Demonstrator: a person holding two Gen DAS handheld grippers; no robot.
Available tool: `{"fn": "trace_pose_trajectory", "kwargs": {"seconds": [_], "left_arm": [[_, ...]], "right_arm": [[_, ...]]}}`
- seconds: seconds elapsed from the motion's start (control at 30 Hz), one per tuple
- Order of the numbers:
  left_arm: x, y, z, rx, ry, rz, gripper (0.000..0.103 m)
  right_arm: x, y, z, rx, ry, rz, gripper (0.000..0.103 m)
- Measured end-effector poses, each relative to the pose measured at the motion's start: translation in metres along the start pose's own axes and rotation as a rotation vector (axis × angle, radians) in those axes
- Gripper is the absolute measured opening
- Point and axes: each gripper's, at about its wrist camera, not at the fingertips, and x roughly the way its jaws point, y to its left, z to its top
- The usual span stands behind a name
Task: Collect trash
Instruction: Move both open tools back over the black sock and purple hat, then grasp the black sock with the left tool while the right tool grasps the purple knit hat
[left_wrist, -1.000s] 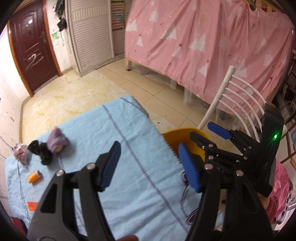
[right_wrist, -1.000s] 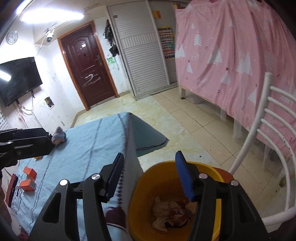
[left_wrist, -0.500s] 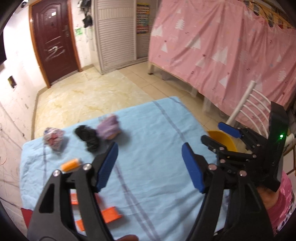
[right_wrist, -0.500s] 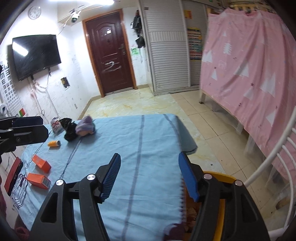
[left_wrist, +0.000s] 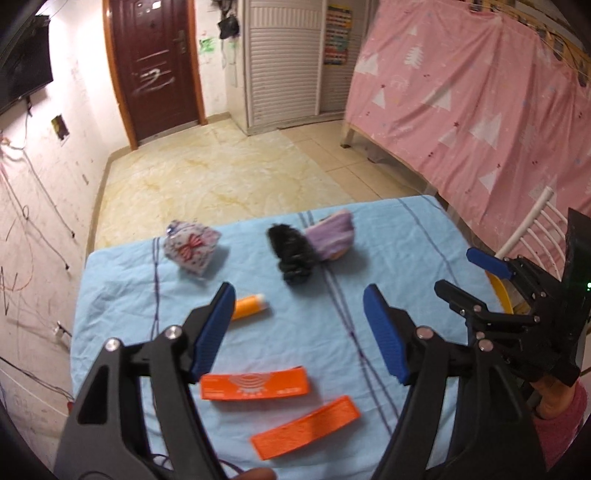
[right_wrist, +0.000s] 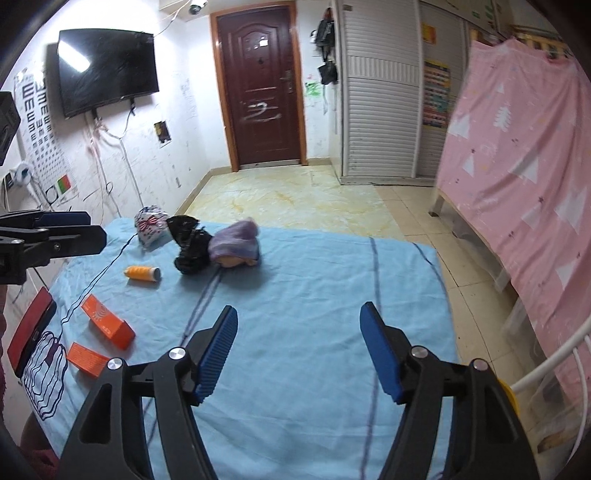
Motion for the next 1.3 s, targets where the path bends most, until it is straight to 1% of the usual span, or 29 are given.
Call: {"fn": "trace_pose_trajectory", "kwargs": {"seconds": [0.17,0.47,0.63,0.87,0.97,1.13,1.23,1.27,1.3], "left_arm": [[0.012,0.016,-0.001,-0.025,0.024,0.010,0.069],[0.037,0.041,0.007,-0.064,0.075,0.023,0.069],[0.051,0.048,0.021,-0.098,0.107,-0.004,0.069],[0.071,0.047,0.046,-0.177,0.133,-0.047,0.069],[0.084,0.047,0.055,-0.225,0.153,-0.067,0.069],[0.100,0.039,0.062,-0.249,0.179,-0.078,0.069],[0.109,0.035,0.064,-0.252,0.191,-0.069,0.069],[0.111,0.033,0.064,-0.250,0.195,-0.063,0.069],[0.114,0.032,0.064,-0.249,0.201,-0.057,0.069]], "right_arm": [[0.014,0.018,0.012,-0.039,0.013,0.008,0.063],[0.041,0.031,0.038,-0.083,0.030,0.025,0.063],[0.060,0.032,0.052,-0.087,0.046,0.032,0.063],[0.084,0.035,0.062,-0.117,0.088,0.057,0.063],[0.093,0.033,0.064,-0.111,0.108,0.094,0.063],[0.106,0.027,0.067,-0.087,0.136,0.145,0.063],[0.114,0.024,0.066,-0.074,0.154,0.170,0.063],[0.117,0.023,0.066,-0.069,0.160,0.180,0.062],[0.119,0.022,0.066,-0.063,0.166,0.192,0.057]]}}
